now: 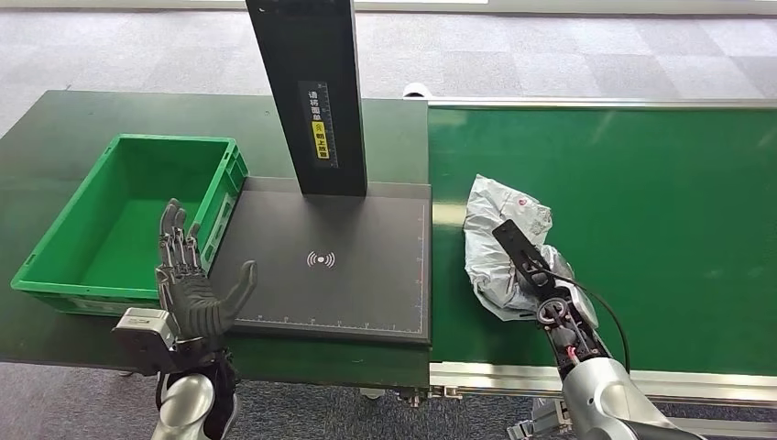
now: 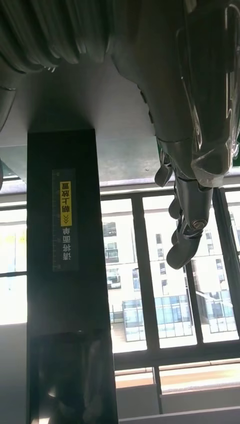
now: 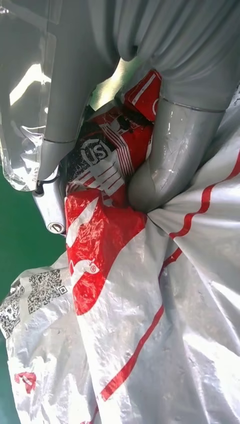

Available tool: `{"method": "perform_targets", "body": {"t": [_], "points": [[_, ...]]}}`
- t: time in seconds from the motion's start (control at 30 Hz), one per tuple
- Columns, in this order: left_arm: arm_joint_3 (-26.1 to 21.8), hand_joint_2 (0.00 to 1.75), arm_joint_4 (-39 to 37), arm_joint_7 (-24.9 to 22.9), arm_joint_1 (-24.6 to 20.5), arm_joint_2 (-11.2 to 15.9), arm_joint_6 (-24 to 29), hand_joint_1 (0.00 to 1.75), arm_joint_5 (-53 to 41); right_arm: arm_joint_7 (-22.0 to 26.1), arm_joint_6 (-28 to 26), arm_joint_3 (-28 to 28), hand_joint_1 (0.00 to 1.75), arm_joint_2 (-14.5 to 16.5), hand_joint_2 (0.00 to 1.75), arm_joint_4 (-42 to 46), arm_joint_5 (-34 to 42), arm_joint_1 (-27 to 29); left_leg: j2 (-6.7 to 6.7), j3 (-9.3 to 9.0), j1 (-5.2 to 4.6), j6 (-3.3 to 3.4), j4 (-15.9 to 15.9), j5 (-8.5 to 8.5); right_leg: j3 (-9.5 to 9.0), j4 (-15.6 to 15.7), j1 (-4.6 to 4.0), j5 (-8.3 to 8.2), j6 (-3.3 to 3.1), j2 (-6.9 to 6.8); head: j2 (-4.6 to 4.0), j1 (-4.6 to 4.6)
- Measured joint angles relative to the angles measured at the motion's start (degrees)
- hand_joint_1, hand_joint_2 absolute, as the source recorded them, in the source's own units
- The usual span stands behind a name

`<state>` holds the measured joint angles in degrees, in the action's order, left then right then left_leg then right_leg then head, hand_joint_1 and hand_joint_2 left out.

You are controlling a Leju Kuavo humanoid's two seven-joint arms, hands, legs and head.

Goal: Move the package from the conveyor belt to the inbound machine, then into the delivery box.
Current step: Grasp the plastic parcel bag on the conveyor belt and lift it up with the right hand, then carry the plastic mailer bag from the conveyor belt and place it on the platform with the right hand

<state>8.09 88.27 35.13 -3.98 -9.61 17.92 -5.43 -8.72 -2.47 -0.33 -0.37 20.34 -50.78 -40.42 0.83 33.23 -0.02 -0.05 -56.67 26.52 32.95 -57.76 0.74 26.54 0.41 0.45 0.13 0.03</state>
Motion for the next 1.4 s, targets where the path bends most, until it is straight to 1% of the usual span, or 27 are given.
{"method": "perform_targets", "body": {"t": [0.43, 0.47, 0.5, 0.53, 0.6, 0.63, 0.73, 0.77, 0.83, 0.9, 0.93, 1.0, 1.07, 1.1, 1.23, 1.33, 1.4], "points": [[-0.8, 1.75, 1.4, 0.0, 0.8, 0.1, 0.0, 0.00, -0.1, 0.6, -0.5, -0.4, 1.75, 0.4, 1.75, 1.0, 0.1, 0.0, -0.04, 0.13, 0.00, 0.00, 0.0, 0.00, 0.12, 0.0, 0.00, 0.00, 0.00, 0.00, 0.01, -0.01], [-0.8, 1.75, 1.4, 0.0, 0.9, 0.1, 0.1, 0.00, -0.1, 1.4, -1.1, -0.4, 1.75, 0.5, 1.75, 1.1, 0.3, 0.0, -0.03, 0.15, 0.00, 0.00, 0.0, 0.00, 0.12, 0.0, 0.00, 0.00, 0.00, 0.00, 0.01, -0.01], [-0.9, 1.75, 1.5, 0.1, 1.0, 0.1, 0.3, 0.00, -0.2, 3.2, -2.3, -0.5, 1.75, 0.6, 1.75, 1.6, 0.9, 0.2, -0.03, 0.17, 0.00, 0.00, 0.0, 0.00, 0.13, 0.0, 0.00, 0.00, 0.00, 0.00, 0.00, 0.00], [-1.0, 1.75, 1.8, 0.2, 1.3, 0.1, 0.7, 0.00, -0.4, 6.0, -4.0, -0.5, 1.75, 0.8, 1.75, 3.0, 1.8, 0.6, -0.03, 0.20, 0.00, 0.00, 0.0, 0.00, 0.16, 0.0, 0.00, 0.00, 0.00, 0.00, 0.00, 0.00], [-1.4, 1.75, 2.9, 0.7, 2.3, 0.1, 1.7, 0.00, -0.8, 11.6, -6.6, -0.6, 1.75, 1.4, 1.75, 9.2, 4.6, 2.2, -0.06, 0.23, 0.00, 0.00, 0.0, 0.00, 0.24, 0.0, 0.00, 0.00, 0.00, 0.02, 0.00, -0.01], [-1.8, 1.75, 3.5, 0.9, 2.8, 0.1, 2.0, 0.00, -0.9, 12.4, -6.5, -0.5, 1.75, 1.6, 1.75, 14.4, 6.1, 3.5, -0.03, 0.24, 0.01, 0.00, 0.0, 0.00, 0.26, 0.0, -0.01, 0.01, 0.00, 0.01, 0.00, -0.02], [-2.5, 1.75, 5.0, 1.5, 4.1, 0.0, 2.5, 0.00, -1.5, 8.9, -4.1, 0.9, 1.75, 2.0, 1.75, 32.0, 9.7, 8.3, 0.17, 0.29, 0.02, -0.02, 0.0, 0.01, 0.28, 0.0, -0.02, 0.10, 0.00, -0.15, 0.00, -0.01], [-2.6, 1.75, 5.4, 1.7, 4.4, 0.0, 2.6, 0.00, -1.6, 8.3, -3.7, 1.4, 1.75, 2.0, 1.75, 36.7, 10.5, 9.8, 0.18, 0.31, 0.02, -0.02, 0.0, 0.02, 0.28, 0.0, -0.02, 0.11, 0.00, -0.17, 0.00, -0.01], [-2.8, 1.75, 6.0, 1.9, 4.8, -0.1, 2.8, 0.00, -1.9, 8.1, -3.7, 2.2, 1.75, 2.0, 1.75, 43.4, 11.5, 12.4, 0.12, 0.34, 0.02, -0.04, 0.0, 0.04, 0.30, 0.0, -0.02, 0.12, 0.00, -0.14, 0.00, -0.01], [-3.0, 1.75, 6.4, 2.0, 4.9, -0.2, 3.0, 0.00, -2.0, 8.5, -4.0, 2.7, 1.75, 2.0, 1.75, 48.0, 12.0, 14.1, 0.08, 0.33, 0.01, -0.05, 0.0, 0.06, 0.30, 0.0, -0.01, 0.11, 0.00, -0.08, 0.00, 0.00], [-3.1, 1.75, 6.5, 2.1, 4.9, -0.2, 3.1, 0.00, -2.0, 8.9, -4.0, 2.9, 1.75, 2.0, 1.75, 49.4, 12.2, 14.6, 0.07, 0.32, 0.01, -0.05, 0.0, 0.06, 0.30, 0.0, -0.01, 0.11, 0.00, -0.07, 0.00, 0.00], [-3.2, 1.75, 6.8, 2.9, 4.9, -0.2, 4.1, 0.00, -2.1, 10.8, -1.8, 3.7, 1.75, 2.2, 1.75, 51.7, 13.4, 15.4, 0.06, 0.31, 0.01, -0.05, 0.0, 0.05, 0.26, 0.0, -0.01, 0.10, -0.01, -0.06, 0.00, 0.02], [-3.7, 1.75, 7.7, 3.8, 4.6, -0.2, 5.7, 0.00, -2.1, 13.2, 1.5, 5.7, 1.75, 3.2, 1.75, 53.5, 14.7, 16.3, -0.07, 0.27, 0.02, -0.06, 0.0, 0.05, 0.25, 0.0, -0.05, 0.07, -0.05, 0.05, 0.00, 0.02], [-4.2, 1.75, 8.3, 4.0, 4.3, -0.1, 6.3, 0.00, -2.1, 13.9, 2.3, 7.4, 1.75, 4.1, 1.75, 54.2, 15.1, 16.8, -0.14, 0.23, 0.02, -0.06, 0.0, 0.05, 0.25, 0.0, -0.07, 0.05, -0.08, 0.14, 0.00, 0.00], [-6.2, 1.75, 10.9, 3.9, 3.8, -0.1, 6.8, 0.00, -2.3, 13.7, 3.6, 14.3, 1.75, 7.2, 1.75, 56.0, 18.8, 17.5, -0.17, 0.20, 0.10, -0.10, 0.0, 0.04, 0.27, 0.0, -0.18, 0.07, -0.14, 0.19, 0.00, -0.02], [-7.2, 1.75, 11.8, 3.8, 3.6, -0.1, 6.6, 0.00, -2.3, 13.8, 8.5, 18.2, 1.75, 8.2, 1.75, 55.5, 24.8, 16.6, -0.21, 0.24, 0.14, -0.11, 0.1, 0.04, 0.28, -0.1, -0.22, 0.09, -0.16, 0.21, 0.00, 0.00], [-7.5, 1.75, 11.8, 3.8, 3.0, -0.1, 6.6, 0.00, -2.3, 14.3, 11.4, 20.8, 1.75, 9.1, 1.75, 53.4, 28.1, 15.3, -0.23, 0.23, 0.14, -0.12, 0.1, 0.04, 0.28, -0.1, -0.21, 0.08, -0.16, 0.23, 0.00, 0.01]]}}
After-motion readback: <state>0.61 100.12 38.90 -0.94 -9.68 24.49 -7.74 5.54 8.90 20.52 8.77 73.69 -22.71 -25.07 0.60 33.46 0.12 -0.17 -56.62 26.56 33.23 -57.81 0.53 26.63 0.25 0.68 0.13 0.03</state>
